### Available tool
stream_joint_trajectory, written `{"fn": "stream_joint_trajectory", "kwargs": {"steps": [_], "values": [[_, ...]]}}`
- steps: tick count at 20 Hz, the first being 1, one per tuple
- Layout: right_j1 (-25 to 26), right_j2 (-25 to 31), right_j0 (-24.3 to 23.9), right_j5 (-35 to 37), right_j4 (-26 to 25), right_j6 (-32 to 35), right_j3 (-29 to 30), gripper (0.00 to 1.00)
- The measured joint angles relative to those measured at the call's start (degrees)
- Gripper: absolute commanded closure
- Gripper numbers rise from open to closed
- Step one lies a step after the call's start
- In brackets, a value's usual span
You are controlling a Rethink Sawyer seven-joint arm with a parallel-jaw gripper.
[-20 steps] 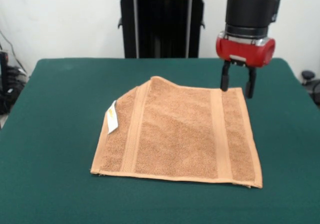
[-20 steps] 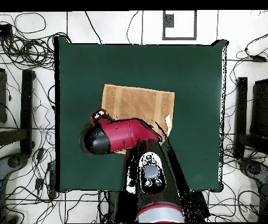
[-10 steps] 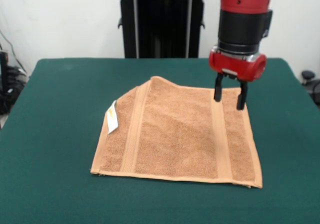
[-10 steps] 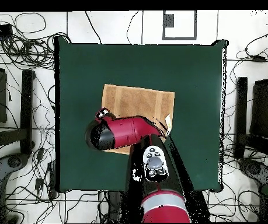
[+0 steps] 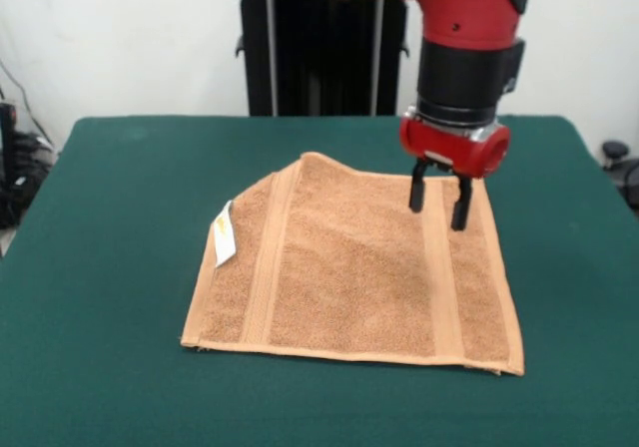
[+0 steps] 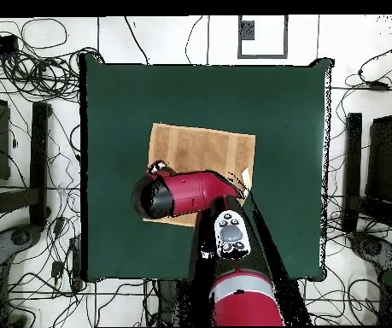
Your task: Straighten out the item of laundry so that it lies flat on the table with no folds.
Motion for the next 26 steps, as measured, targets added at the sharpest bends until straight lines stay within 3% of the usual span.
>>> {"fn": "stream_joint_trajectory", "kwargs": {"steps": [16,26], "values": [[2.29,-7.8,2.06,0.0,0.0,0.0,-1.55,0.0],[2.28,-7.69,-3.28,-0.37,-0.15,0.0,-1.33,0.0]]}}
